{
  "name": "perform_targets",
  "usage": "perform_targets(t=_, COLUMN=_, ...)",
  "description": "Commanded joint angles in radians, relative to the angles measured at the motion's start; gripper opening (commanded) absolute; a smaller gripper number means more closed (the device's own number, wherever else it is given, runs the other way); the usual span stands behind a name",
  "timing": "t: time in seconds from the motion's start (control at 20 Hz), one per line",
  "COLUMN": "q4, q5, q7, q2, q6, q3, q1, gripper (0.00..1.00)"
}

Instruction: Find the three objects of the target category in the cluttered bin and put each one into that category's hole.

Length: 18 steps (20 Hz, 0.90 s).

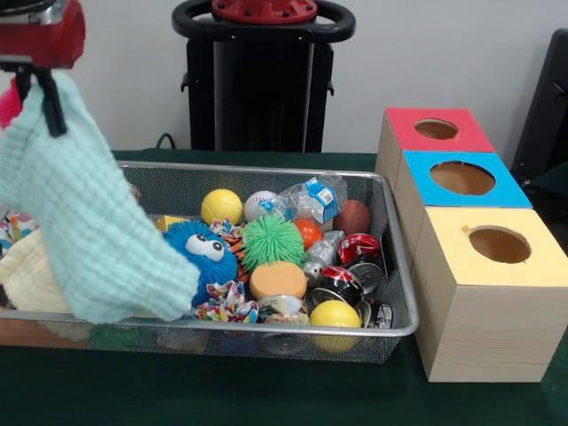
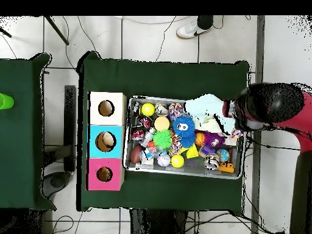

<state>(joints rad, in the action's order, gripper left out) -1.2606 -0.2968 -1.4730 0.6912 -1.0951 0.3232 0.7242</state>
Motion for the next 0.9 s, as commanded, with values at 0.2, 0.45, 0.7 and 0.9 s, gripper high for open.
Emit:
perform_targets(t=0.2, q4=-0.151, q5=-0.137, q7=0.351, q2=-0.124, q6=0.191, q3=0.146, q1=0.086, gripper=0.0)
perform_targets(t=0.45, q4=-0.194, q5=-0.21, q7=0.285, q2=-0.158, q6=0.334, q3=0.151, q1=0.094, gripper=0.0)
perform_targets(t=0.7, q4=-0.223, q5=-0.278, q7=0.215, q2=-0.175, q6=0.423, q3=0.146, q1=0.082, gripper=0.0)
perform_targets(t=0.9, q4=-0.268, q5=-0.317, q7=0.129, q2=-0.156, q6=0.504, q3=0.124, q1=0.055, gripper=0.0)
